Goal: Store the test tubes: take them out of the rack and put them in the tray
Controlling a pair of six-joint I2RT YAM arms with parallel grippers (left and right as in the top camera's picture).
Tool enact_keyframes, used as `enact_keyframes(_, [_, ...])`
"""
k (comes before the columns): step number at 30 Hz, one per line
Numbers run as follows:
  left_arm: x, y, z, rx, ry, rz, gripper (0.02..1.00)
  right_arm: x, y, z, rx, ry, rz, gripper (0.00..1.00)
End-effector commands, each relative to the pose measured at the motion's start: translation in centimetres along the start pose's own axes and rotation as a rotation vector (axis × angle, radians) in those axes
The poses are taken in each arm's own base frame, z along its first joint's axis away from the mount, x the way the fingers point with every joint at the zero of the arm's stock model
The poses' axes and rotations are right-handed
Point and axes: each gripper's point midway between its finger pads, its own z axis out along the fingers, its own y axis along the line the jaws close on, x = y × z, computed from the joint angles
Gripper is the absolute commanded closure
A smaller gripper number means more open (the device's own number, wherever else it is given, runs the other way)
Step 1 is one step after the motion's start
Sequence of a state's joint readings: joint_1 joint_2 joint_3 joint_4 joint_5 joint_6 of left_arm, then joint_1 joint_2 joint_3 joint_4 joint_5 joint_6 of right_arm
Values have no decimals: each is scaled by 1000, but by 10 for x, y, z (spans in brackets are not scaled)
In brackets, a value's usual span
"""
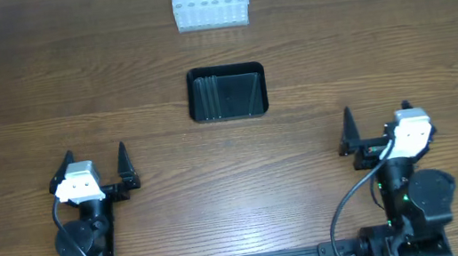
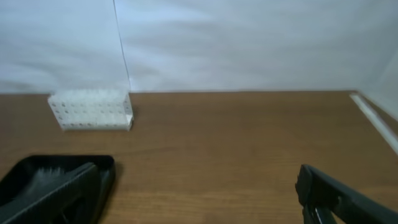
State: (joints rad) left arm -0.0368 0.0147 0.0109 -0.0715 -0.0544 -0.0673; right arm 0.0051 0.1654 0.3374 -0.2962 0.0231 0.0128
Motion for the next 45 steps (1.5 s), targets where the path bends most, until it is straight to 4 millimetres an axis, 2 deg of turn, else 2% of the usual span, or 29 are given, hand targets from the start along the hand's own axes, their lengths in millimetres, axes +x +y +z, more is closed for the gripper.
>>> enact_keyframes(1, [0, -1, 0, 7, -5, 7, 18, 33, 9, 12, -42, 24, -7, 7])
enact_keyframes(6, [0, -1, 0, 7, -5, 7, 20, 59, 5, 24, -9, 7, -35, 7])
enact_keyframes(12, [0, -1, 0, 7, -5, 7, 18, 66, 3, 26, 6, 4, -37, 7])
enact_keyframes(17, [0, -1, 0, 7, -5, 7, 18, 69, 9, 25, 6, -2, -90, 7])
enact_keyframes(22, [0, -1, 0, 7, -5, 7, 18, 81, 2, 24, 63, 5, -95, 9])
enact_keyframes(31, [0, -1, 0, 7, -5, 7, 20, 63, -5, 19, 72, -74, -74, 9])
enact_keyframes(45, [0, -1, 0, 7, -5, 7, 20, 65, -11, 19, 87, -65, -72, 9])
